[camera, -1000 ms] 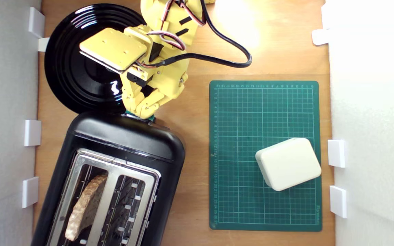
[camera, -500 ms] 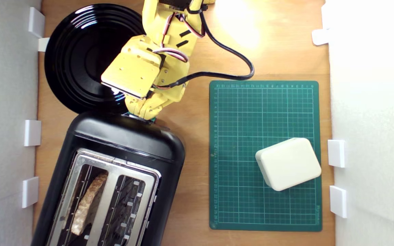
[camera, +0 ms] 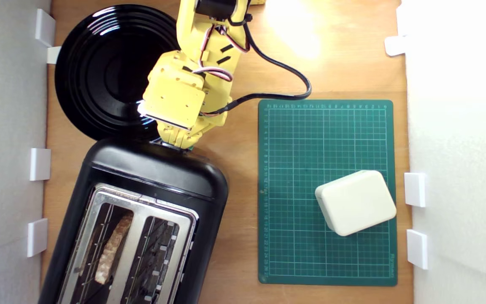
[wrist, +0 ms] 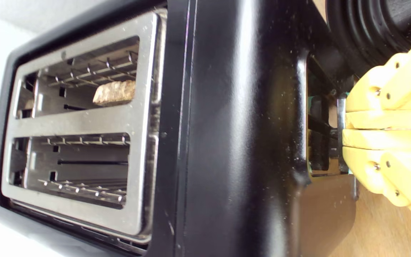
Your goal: Start toaster
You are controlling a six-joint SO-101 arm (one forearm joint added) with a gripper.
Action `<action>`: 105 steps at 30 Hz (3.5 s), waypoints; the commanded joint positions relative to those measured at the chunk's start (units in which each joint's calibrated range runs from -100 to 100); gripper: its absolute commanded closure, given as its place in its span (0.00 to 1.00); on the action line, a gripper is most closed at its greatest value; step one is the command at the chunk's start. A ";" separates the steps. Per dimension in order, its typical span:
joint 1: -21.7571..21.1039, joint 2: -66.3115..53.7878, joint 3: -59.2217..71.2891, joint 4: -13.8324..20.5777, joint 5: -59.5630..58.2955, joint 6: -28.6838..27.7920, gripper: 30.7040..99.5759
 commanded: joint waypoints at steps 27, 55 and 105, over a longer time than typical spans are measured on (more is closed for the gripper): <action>5.02 -0.01 29.29 -0.43 -21.92 -1.06 0.99; 7.48 13.48 29.93 -3.15 -19.09 -3.53 0.99; 5.10 -17.41 14.30 -3.43 -13.35 -4.73 0.99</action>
